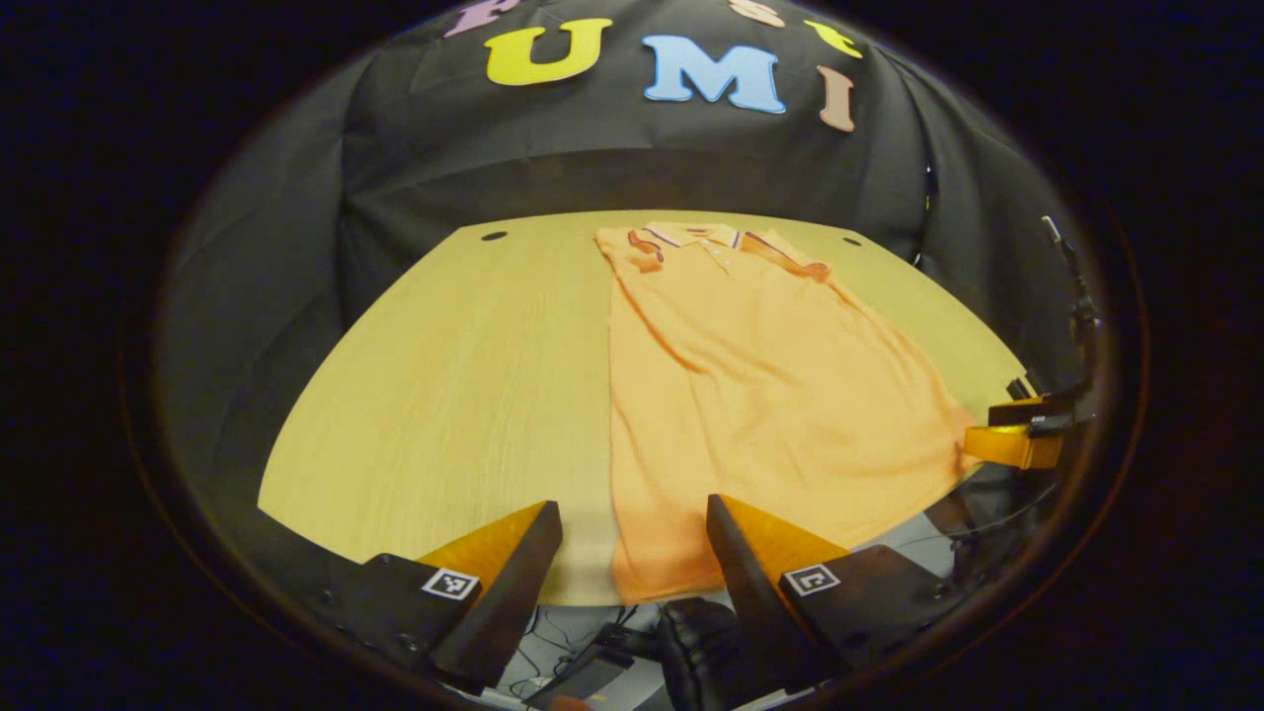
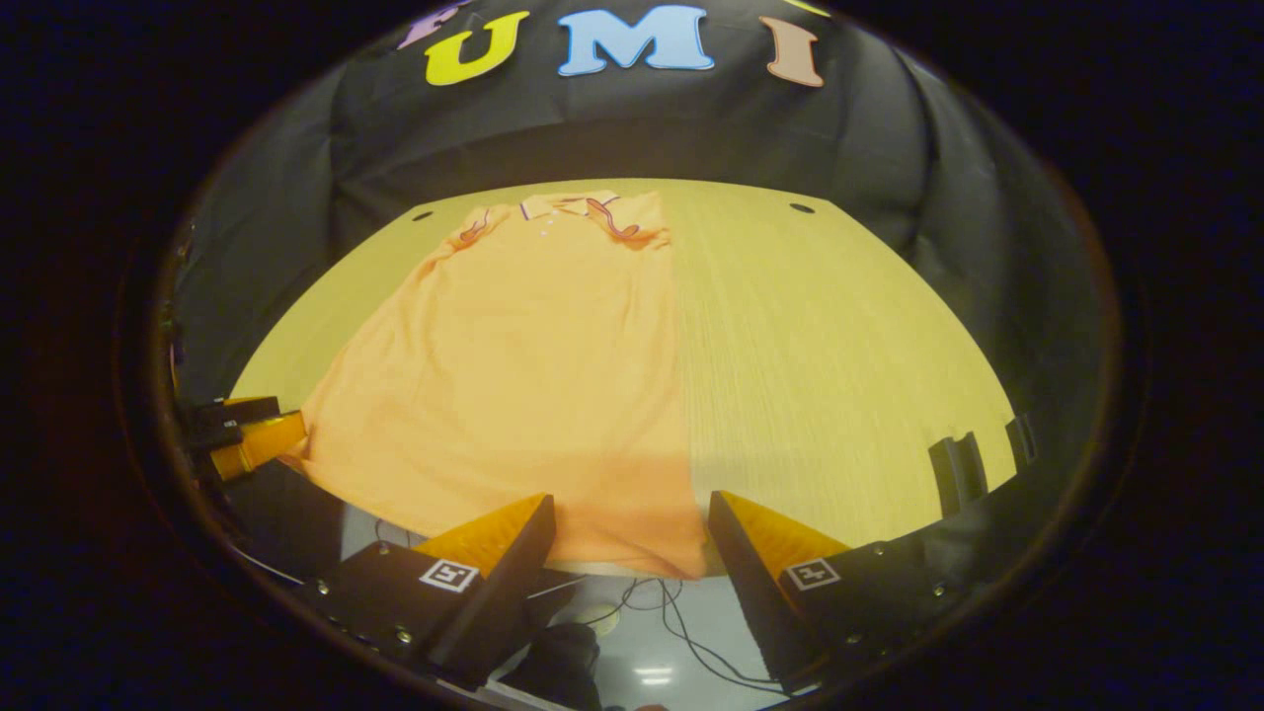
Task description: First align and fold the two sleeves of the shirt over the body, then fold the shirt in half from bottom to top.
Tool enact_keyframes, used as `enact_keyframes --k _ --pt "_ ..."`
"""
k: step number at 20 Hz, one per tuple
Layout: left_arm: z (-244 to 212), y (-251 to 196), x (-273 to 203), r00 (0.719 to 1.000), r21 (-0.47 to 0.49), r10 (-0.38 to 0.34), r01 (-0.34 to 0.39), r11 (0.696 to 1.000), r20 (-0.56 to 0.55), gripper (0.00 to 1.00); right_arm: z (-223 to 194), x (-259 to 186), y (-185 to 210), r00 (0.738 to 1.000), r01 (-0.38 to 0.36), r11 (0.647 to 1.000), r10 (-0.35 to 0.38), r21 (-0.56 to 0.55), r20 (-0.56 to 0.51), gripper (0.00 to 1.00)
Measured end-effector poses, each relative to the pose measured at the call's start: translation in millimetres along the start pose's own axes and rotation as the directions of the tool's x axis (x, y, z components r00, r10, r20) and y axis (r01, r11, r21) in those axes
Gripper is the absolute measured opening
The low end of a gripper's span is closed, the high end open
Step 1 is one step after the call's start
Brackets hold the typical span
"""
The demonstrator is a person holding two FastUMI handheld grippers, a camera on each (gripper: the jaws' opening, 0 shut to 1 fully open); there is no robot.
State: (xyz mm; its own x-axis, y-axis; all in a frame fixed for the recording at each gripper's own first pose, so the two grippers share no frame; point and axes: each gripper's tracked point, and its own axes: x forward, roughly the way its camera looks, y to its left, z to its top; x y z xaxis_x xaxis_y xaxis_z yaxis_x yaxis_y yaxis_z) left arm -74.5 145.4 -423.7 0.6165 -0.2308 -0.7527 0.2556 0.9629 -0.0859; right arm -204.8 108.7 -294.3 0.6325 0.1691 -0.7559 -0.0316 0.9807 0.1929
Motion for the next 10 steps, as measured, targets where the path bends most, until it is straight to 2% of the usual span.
enact_keyframes --k 4,7,10 --pt "-14.1 -18.9 -0.4 1.0 -0.001 -0.022 0.022 1.0 -0.014 0.96 -10.2 0.9 -2.1 1.0 0.005 1.0 -0.004 0.009 -0.013 0.97" --pt "-16.8 -18.8 4.6 1.0 0.035 0.016 -0.015 0.999 -0.01 0.95 -15.6 2.7 -0.5 1.0 0.005 1.0 -0.004 0.017 -0.019 0.97" --pt "-16.6 -21.1 1.9 1.0 0.034 0.018 -0.018 0.999 -0.004 0.95 -15.1 3.0 0.4 1.0 0.008 1.0 -0.008 0.019 -0.008 0.98"
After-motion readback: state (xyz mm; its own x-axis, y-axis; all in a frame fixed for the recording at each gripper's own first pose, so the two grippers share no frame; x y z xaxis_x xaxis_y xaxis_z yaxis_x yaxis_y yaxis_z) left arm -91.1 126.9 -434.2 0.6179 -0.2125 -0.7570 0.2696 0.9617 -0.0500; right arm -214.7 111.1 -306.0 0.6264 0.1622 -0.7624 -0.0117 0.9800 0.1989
